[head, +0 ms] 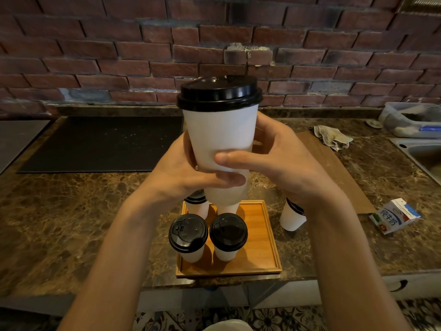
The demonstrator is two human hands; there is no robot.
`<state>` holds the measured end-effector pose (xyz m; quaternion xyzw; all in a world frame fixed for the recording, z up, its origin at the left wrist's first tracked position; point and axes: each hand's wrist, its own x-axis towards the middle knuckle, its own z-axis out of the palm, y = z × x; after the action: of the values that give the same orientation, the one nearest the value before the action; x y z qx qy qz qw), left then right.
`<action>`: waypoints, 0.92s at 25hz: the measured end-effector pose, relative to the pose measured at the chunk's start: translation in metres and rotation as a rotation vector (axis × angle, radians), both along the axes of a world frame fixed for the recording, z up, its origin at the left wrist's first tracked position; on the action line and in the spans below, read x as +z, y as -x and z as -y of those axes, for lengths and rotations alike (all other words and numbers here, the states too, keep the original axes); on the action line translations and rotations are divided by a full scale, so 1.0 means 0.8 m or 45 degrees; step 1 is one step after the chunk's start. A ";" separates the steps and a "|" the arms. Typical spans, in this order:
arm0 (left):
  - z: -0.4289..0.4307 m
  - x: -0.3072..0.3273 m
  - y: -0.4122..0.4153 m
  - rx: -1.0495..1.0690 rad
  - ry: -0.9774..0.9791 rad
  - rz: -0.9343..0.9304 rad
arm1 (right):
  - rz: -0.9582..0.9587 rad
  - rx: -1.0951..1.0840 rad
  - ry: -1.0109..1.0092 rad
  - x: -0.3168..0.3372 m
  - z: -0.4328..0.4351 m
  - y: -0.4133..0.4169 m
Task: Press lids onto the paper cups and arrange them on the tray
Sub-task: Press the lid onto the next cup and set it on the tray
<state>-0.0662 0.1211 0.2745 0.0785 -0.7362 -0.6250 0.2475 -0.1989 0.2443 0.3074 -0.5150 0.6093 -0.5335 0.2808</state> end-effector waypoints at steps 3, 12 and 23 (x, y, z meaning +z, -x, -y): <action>-0.003 0.003 0.001 0.137 0.051 -0.003 | -0.062 -0.110 -0.005 0.002 0.001 -0.006; -0.013 -0.003 0.015 0.412 0.073 -0.065 | -0.182 -0.430 0.010 -0.014 0.012 -0.025; -0.006 -0.001 0.011 0.311 0.051 -0.014 | -0.196 -0.459 0.055 -0.013 0.015 -0.031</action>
<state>-0.0750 0.1260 0.2735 0.1593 -0.7320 -0.5758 0.3275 -0.1741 0.2326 0.2970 -0.4428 0.6997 -0.5471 0.1222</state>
